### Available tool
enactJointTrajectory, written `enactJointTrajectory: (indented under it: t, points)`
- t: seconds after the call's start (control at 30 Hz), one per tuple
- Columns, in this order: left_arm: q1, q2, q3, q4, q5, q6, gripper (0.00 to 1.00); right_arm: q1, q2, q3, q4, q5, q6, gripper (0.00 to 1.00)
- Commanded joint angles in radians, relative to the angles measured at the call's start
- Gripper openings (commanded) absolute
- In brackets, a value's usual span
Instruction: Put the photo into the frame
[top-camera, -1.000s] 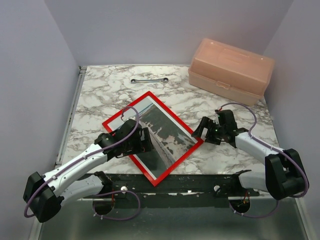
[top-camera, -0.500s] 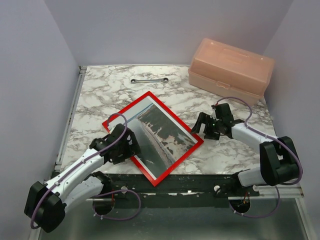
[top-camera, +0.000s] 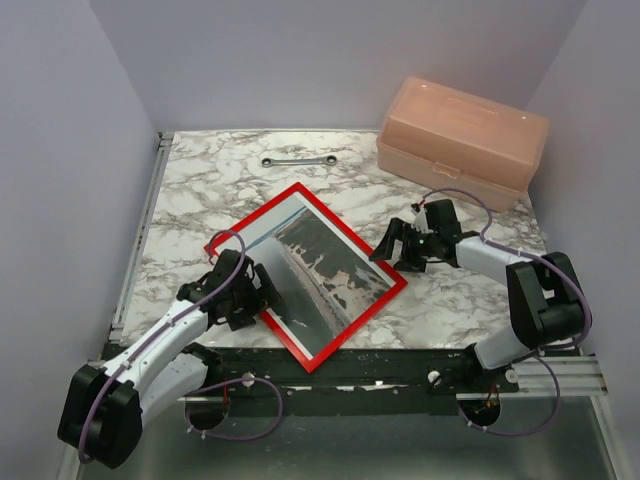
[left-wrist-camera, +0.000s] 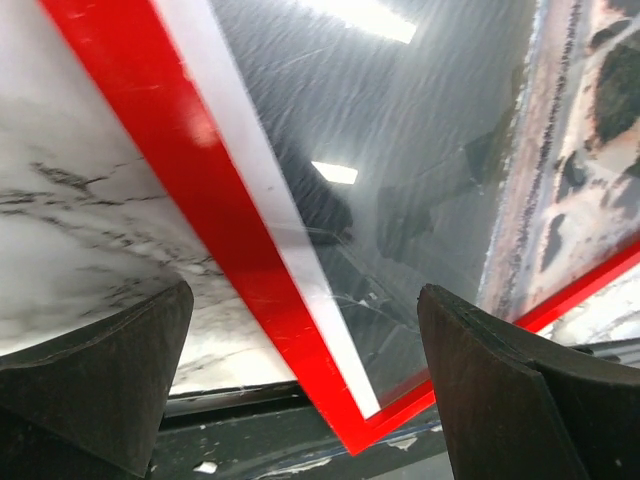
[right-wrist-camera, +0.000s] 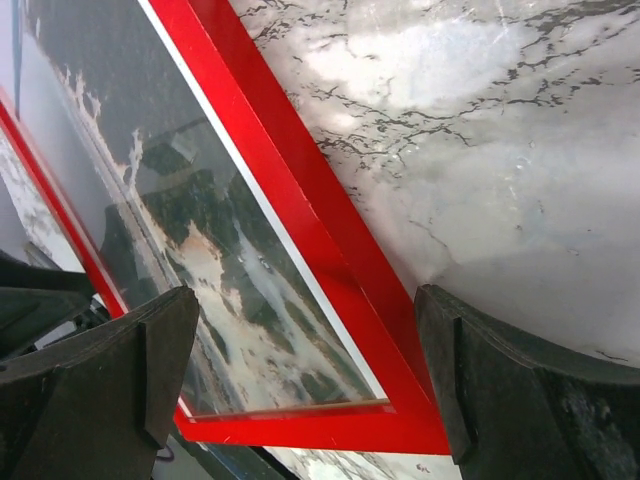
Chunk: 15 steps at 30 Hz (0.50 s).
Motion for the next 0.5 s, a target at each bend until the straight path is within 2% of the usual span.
enactJointTrajectory:
  t: [0.0, 0.3, 0.47]
  points:
    - [0.011, 0.071, 0.0, 0.105, 0.071, 0.035, 0.97, 0.004, 0.028, -0.055, -0.008, -0.058, 0.007, 0.97]
    - [0.013, 0.228, 0.086, 0.216, 0.151, 0.092, 0.96, 0.005, -0.062, -0.167, -0.002, -0.124, 0.068, 0.96]
    - [0.012, 0.308, 0.17, 0.223, 0.177, 0.126, 0.96, 0.005, -0.143, -0.233, -0.032, -0.166, 0.115, 0.96]
